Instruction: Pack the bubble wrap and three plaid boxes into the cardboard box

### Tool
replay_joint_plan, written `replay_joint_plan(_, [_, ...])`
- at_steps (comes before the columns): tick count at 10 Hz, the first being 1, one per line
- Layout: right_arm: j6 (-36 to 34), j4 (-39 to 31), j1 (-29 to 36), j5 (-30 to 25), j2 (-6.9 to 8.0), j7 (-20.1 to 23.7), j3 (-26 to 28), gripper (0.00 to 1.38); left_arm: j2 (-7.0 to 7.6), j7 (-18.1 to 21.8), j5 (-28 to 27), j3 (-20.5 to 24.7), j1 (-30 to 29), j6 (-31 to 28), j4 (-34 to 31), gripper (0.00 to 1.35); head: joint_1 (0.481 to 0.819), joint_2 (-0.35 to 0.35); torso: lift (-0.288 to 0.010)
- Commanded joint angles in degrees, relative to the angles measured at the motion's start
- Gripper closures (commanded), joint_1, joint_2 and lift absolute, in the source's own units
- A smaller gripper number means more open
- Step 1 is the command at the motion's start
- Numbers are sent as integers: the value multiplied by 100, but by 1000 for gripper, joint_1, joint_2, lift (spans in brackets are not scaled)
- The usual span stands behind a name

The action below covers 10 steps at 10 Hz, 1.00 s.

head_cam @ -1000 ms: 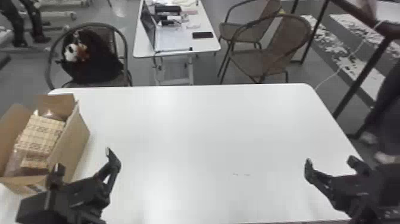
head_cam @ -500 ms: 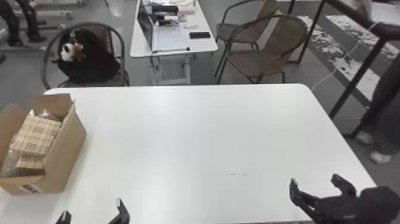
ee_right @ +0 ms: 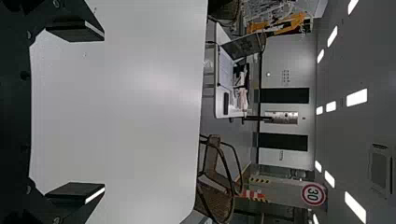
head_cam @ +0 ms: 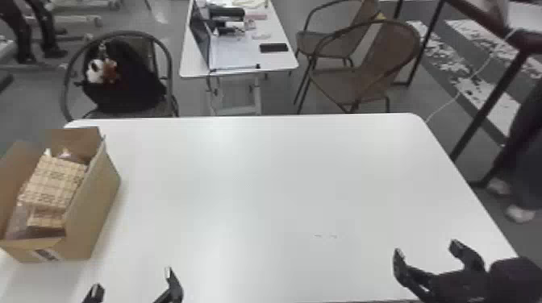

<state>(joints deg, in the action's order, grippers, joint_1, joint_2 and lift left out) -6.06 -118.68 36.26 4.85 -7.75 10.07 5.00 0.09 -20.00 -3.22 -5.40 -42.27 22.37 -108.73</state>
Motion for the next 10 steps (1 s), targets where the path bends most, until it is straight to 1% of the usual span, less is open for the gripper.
replay_joint_plan(1, [0,-6,-14,-28,1,3,1,156,-24,-3,-12,4,9,22,1,117,695,-4,-92])
replay_joint_plan(10, [61,-15,-14,-107,1,30,1,156,-24,-30,-82,30,44,83,9,117,695,0,-92])
